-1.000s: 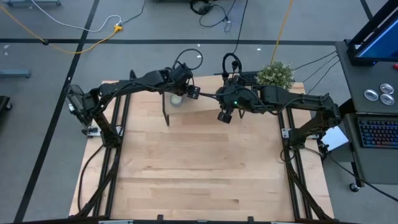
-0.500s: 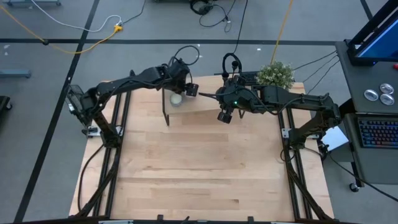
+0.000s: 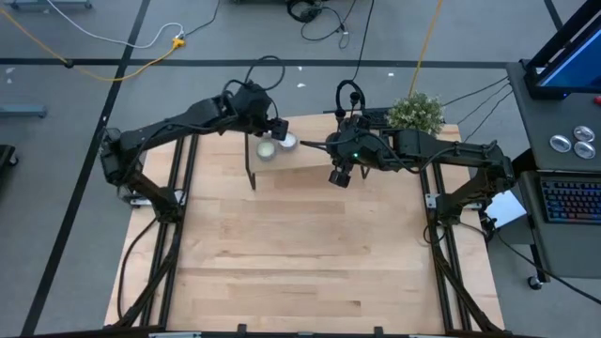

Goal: Pick & Place candle stick holders
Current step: Return to Home Position

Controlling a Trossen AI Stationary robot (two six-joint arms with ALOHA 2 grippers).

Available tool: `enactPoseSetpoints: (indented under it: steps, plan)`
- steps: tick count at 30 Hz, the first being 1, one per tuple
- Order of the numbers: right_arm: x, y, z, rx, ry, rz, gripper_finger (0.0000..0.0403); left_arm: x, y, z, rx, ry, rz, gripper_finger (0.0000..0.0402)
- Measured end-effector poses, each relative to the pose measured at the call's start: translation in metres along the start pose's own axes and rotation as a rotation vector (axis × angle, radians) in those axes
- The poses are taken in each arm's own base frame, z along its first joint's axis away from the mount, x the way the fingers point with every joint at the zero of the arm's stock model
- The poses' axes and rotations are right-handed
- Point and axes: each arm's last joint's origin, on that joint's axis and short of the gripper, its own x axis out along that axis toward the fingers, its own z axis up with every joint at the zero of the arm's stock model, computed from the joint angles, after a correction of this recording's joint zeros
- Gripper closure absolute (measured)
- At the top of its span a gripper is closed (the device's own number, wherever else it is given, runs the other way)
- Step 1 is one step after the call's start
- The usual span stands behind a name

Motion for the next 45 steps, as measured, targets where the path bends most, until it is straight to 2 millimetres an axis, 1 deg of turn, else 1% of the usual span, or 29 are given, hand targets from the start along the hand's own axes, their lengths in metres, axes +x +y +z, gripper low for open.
enactPoseSetpoints:
  steps: [4, 6, 9, 12, 13, 15, 18, 21, 23, 25, 27, 32, 35, 37, 40, 45]
  plan:
    - [-0.004, -0.002, -0.004, -0.024, 0.025, 0.001, 0.0304, -0.023, -0.007, -0.003, 0.071, -0.037, -0.045, 0.0160]
    - [-0.007, -0.003, -0.005, -0.025, 0.028, 0.002, 0.0310, -0.037, -0.010, -0.005, 0.123, -0.049, -0.065, 0.0160]
    - [-0.016, -0.008, -0.009, -0.028, 0.038, 0.004, 0.0334, -0.054, -0.016, -0.010, 0.196, -0.070, -0.102, 0.0160]
    - [-0.029, -0.014, -0.011, -0.019, 0.017, 0.028, 0.0372, -0.071, -0.017, -0.018, 0.244, -0.077, -0.086, 0.0160]
    - [-0.033, -0.016, -0.012, -0.014, 0.005, 0.032, 0.0386, -0.075, -0.020, -0.021, 0.267, -0.083, -0.083, 0.0160]
    - [-0.043, -0.020, -0.014, -0.005, -0.016, 0.053, 0.0397, -0.084, -0.022, -0.028, 0.293, -0.078, -0.062, 0.0160]
    - [-0.056, -0.026, -0.018, 0.018, -0.048, 0.053, 0.0393, -0.088, -0.024, -0.041, 0.310, -0.047, -0.001, 0.0160]
    - [-0.066, -0.031, -0.028, 0.027, -0.056, 0.053, 0.0400, -0.093, -0.024, -0.053, 0.320, -0.015, 0.073, 0.0161]
    - [-0.072, -0.034, -0.038, 0.043, -0.057, 0.053, 0.0401, -0.098, -0.030, -0.059, 0.332, -0.028, 0.063, 0.0165]
    - [-0.077, -0.037, -0.048, 0.073, -0.061, 0.054, 0.0401, -0.101, -0.033, -0.064, 0.351, -0.038, 0.067, 0.0182]
    - [-0.082, -0.039, -0.059, 0.105, -0.066, 0.055, 0.0402, -0.105, -0.038, -0.069, 0.374, -0.052, 0.065, 0.0211]
    - [-0.093, -0.044, -0.083, 0.183, -0.114, 0.063, 0.0402, -0.111, -0.046, -0.078, 0.403, -0.078, 0.054, 0.0315]
    - [-0.097, -0.045, -0.095, 0.209, -0.152, 0.100, 0.0402, -0.116, -0.053, -0.081, 0.415, -0.099, 0.005, 0.0381]
    - [-0.098, -0.045, -0.102, 0.222, -0.188, 0.123, 0.0402, -0.120, -0.056, -0.084, 0.439, -0.110, -0.027, 0.0392]
    - [-0.100, -0.045, -0.112, 0.243, -0.246, 0.154, 0.0402, -0.127, -0.064, -0.087, 0.469, -0.147, -0.096, 0.0387]
    - [-0.102, -0.045, -0.128, 0.266, -0.312, 0.174, 0.0403, -0.134, -0.073, -0.097, 0.511, -0.154, -0.149, 0.0397]
